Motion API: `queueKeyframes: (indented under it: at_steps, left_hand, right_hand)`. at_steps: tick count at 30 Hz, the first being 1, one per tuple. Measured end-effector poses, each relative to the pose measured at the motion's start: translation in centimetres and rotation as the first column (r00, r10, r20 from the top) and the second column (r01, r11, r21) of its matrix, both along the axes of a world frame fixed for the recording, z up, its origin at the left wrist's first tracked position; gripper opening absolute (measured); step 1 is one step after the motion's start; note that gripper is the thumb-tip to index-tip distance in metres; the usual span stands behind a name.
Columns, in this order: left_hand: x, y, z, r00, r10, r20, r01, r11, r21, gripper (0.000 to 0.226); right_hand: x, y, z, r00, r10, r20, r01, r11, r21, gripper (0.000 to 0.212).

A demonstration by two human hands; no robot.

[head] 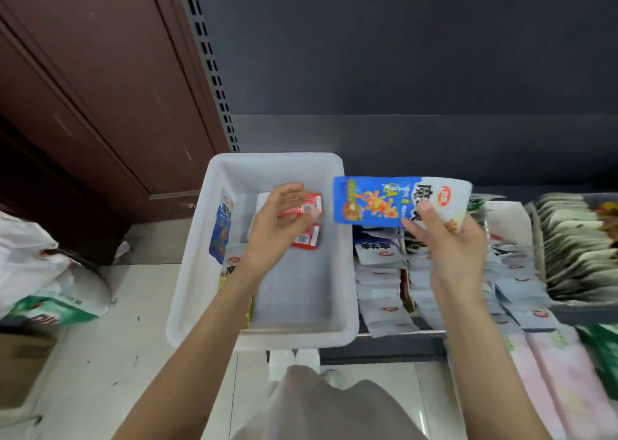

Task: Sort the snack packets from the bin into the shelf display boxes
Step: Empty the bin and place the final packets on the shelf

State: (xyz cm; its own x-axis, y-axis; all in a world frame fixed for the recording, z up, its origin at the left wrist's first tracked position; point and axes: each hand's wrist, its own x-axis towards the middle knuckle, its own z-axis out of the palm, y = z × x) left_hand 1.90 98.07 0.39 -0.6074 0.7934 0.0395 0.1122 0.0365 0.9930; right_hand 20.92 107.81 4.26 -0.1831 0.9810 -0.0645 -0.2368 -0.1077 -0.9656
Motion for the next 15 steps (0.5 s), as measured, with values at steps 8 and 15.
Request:
queueKeyframes:
  at_steps: [8,15]
  left_hand:
    - [2.9,5.6,-0.8,0.674,-0.509,-0.536,0.301,0.851,-0.43,0.091]
    - [3.3,5.0,-1.7,0.476,-0.442,-0.76,0.239,0.897,-0.372,0.044]
  right_hand:
    - [3.9,5.7,0.2,0.967,-0.226,0.114,0.186,0.94,0.288,0.013]
    - [1.9,7.2,1.4,0.768,-0.24,0.593,-0.334,0.64,0.692,0.009]
